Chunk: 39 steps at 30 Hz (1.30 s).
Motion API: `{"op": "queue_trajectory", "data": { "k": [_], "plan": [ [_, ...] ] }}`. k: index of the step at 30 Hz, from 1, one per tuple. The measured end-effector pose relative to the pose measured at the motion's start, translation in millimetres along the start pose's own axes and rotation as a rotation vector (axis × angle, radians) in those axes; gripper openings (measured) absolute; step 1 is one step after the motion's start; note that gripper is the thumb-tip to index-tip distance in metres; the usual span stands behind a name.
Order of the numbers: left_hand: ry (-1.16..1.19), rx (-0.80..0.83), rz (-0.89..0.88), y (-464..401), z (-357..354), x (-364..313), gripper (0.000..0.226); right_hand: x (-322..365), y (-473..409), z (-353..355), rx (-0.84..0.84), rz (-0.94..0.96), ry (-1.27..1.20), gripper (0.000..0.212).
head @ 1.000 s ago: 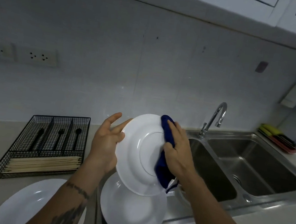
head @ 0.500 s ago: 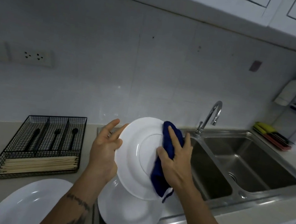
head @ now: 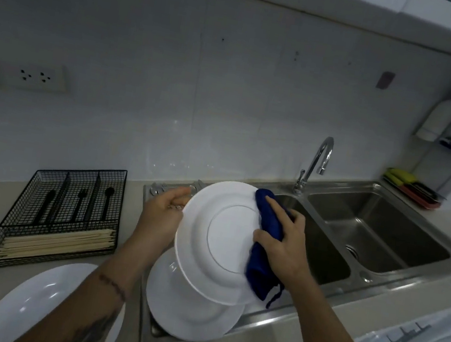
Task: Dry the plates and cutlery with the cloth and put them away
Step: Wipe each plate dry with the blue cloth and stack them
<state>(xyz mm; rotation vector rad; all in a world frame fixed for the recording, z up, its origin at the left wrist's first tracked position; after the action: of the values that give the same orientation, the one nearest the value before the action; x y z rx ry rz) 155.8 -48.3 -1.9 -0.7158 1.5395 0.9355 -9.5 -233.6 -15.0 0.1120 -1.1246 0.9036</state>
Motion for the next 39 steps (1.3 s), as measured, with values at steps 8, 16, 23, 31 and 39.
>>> {"op": "queue_trajectory", "data": {
  "k": [8, 16, 23, 31, 39],
  "plan": [
    [-0.3, 0.086, -0.174, -3, -26, -24, 0.046, 39, 1, 10, 0.15, 0.26, 0.263, 0.068],
    [0.178, 0.077, 0.034, -1, -31, -1, 0.042, 13, 13, 18, -0.022, 0.169, 0.146, 0.066],
    [0.502, 0.016, 0.209, -2, -27, 13, 0.042, -17, 52, -3, -0.097, -0.076, -0.111, 0.074],
    [0.633, 0.125, 0.265, 9, -54, 5, 0.042, 48, 60, -46, 0.123, 0.441, 0.342, 0.069],
    [0.702, 0.279, 0.26, 12, -48, -2, 0.037, 73, 7, -50, 0.173, 0.539, 0.456, 0.059]
  ]
}}
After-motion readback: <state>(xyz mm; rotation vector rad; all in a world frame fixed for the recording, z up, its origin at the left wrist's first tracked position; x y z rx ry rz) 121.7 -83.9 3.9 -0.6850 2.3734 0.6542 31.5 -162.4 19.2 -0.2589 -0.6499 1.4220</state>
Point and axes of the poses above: each hand's wrist, its own y-axis away from the middle knuckle, its own z-axis out of the back of the hand, x = y × z, the point moved 5 cm from there along -y, towards the middle knuckle, and after that the axes turned 8 degrees about z, right-handed, at the moved point
